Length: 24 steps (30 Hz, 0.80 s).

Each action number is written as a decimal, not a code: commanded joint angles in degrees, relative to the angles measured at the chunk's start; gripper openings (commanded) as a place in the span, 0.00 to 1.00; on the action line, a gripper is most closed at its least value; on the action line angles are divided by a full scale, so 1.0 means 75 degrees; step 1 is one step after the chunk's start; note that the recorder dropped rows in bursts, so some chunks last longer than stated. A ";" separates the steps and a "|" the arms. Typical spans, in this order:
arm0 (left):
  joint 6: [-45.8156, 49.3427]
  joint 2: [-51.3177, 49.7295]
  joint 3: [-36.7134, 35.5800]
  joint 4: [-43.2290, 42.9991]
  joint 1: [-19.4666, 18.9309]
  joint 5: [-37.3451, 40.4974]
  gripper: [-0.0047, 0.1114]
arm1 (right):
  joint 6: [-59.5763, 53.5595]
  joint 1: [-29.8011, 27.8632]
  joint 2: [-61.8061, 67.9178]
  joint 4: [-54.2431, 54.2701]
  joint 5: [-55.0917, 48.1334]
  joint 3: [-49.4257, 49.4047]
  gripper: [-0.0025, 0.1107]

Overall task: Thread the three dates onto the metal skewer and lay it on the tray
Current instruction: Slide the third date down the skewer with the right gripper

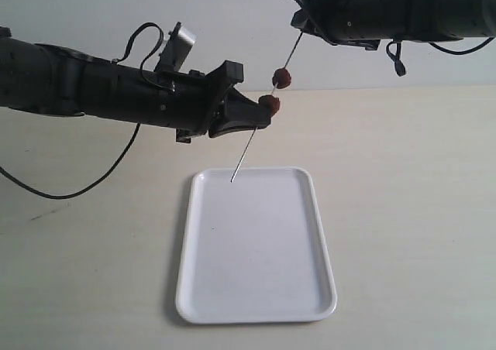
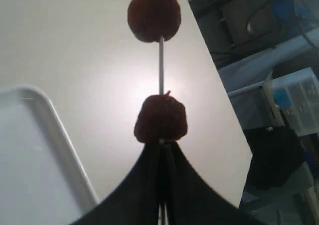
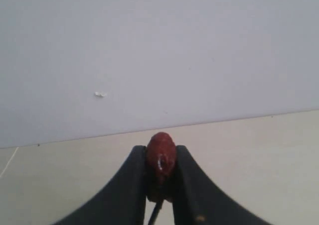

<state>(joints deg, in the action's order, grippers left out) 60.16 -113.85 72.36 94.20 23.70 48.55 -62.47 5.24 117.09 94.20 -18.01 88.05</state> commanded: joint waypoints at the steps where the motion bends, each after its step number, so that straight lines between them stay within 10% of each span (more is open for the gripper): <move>1: 0.0148 0.0046 0.0064 0.0766 0.0023 -0.0241 0.04 | -0.0357 0.0012 -0.0045 0.0191 -0.0198 0.0041 0.13; 24: 0.0259 0.0046 0.1036 0.0766 0.0054 -0.1112 0.04 | -0.0551 0.0012 -0.0045 0.0354 -0.1041 0.0041 0.13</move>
<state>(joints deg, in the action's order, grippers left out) 61.67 -113.85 77.35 93.82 24.28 45.49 -66.08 4.16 117.09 99.21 -18.12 88.81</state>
